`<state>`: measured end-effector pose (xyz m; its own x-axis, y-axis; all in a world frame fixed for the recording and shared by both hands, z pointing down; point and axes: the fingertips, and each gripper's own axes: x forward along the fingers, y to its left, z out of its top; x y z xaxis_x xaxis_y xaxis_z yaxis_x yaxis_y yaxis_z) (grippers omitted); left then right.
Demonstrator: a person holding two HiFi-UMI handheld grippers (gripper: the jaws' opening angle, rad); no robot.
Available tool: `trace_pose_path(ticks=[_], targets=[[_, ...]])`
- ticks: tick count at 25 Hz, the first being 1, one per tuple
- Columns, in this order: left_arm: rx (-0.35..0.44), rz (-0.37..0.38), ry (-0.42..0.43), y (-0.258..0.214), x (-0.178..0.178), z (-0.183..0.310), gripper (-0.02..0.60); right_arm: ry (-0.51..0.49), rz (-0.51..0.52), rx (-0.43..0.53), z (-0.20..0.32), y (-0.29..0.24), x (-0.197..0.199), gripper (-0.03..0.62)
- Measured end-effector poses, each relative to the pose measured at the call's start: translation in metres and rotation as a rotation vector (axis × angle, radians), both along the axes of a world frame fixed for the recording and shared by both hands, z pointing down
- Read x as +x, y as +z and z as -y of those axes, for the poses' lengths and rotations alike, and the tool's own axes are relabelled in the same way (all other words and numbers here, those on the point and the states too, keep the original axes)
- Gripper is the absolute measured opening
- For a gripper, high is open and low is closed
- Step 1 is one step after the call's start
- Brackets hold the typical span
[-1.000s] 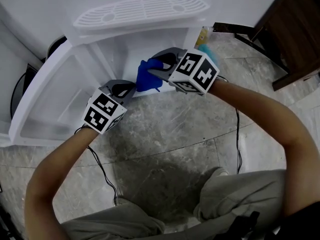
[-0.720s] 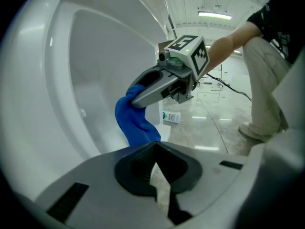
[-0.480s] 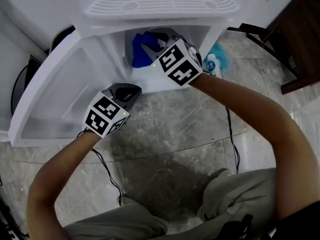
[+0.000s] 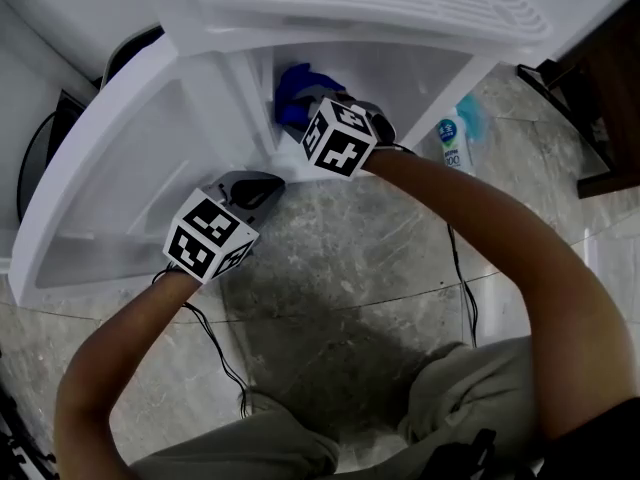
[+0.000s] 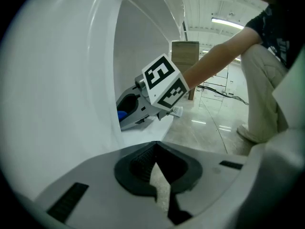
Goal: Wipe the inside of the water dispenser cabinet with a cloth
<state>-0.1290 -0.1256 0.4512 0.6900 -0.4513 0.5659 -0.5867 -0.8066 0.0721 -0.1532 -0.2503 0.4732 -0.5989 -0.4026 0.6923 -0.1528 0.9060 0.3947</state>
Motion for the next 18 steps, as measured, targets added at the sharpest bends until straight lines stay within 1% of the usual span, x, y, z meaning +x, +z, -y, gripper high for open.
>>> trace_pose_path(ticks=[5, 9, 13, 18], targets=[[-0.014, -0.021, -0.035, 0.000, -0.010, 0.004, 0.008, -0.011, -0.067, 0.086, 0.033, 0.008, -0.011, 0.103], [-0.017, -0.025, -0.034, 0.000, -0.011, 0.000, 0.008, -0.019, -0.093, 0.127, 0.049, 0.007, -0.014, 0.103], [-0.017, -0.019, -0.024, 0.001, -0.010, -0.001, 0.008, -0.014, -0.095, 0.122, 0.040, 0.008, -0.013, 0.103], [-0.007, -0.022, -0.017, -0.001, -0.006, 0.003, 0.008, -0.099, -0.101, 0.122, 0.003, 0.008, -0.010, 0.103]])
